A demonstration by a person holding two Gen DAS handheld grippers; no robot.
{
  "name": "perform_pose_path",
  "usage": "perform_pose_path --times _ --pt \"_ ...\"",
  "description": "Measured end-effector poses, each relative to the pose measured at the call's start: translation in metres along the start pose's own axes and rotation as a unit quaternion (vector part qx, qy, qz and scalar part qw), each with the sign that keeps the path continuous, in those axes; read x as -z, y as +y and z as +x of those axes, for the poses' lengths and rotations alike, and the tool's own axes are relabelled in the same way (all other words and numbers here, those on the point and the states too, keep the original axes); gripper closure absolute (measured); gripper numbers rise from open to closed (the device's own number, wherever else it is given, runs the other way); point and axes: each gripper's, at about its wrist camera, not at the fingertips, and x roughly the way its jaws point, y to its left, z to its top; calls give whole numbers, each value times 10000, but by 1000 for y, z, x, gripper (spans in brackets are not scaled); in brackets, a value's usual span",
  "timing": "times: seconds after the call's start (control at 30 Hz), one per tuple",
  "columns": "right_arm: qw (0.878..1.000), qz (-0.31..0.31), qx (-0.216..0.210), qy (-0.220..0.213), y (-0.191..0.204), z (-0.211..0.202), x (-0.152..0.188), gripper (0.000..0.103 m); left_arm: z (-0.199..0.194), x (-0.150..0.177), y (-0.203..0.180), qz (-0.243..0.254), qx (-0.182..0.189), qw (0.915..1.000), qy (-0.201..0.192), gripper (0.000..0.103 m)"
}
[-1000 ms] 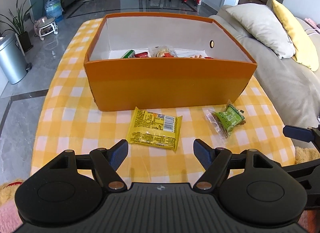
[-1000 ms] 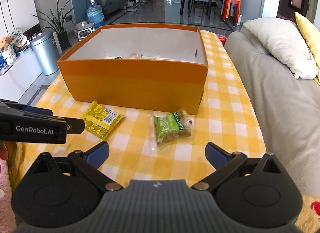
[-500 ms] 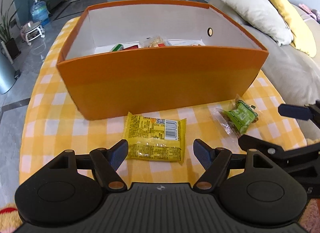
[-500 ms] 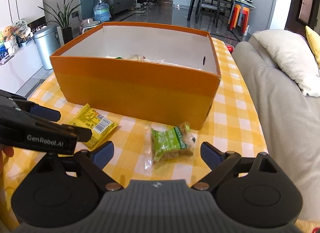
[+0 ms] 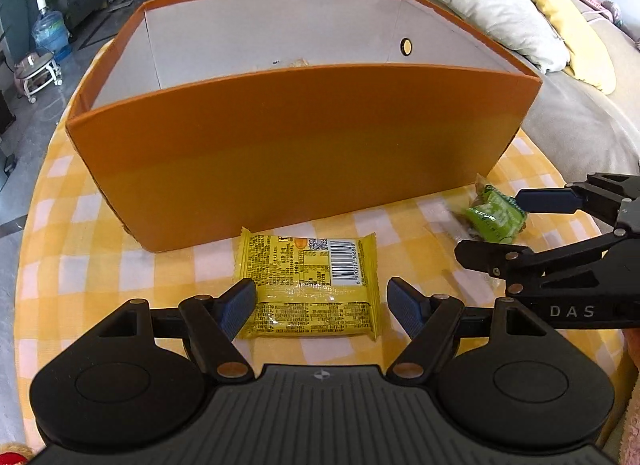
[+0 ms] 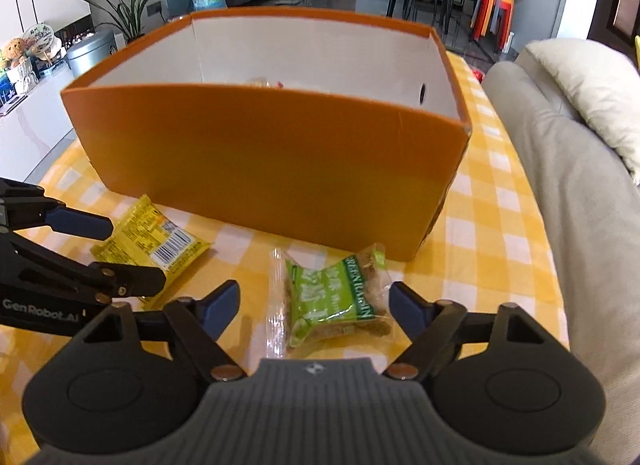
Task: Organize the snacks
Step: 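Grasp the yellow snack bag with the left tool while the right tool grasps the green-labelled pack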
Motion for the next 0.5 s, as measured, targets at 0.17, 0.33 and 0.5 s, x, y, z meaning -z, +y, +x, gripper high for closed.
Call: perform_pose_path --times 0.17,0.33,0.5 --pt "9999 -51 100 9 -1 6 4 38 7 -2 -6 143 -122 9998 41 14" --pt "9999 -11 122 -22 -2 9 5 38 16 -2 -10 292 -397 9987 102 14" --pt "9999 -18 134 -31 -4 10 7 39 19 -1 -10 269 -455 9986 54 11"
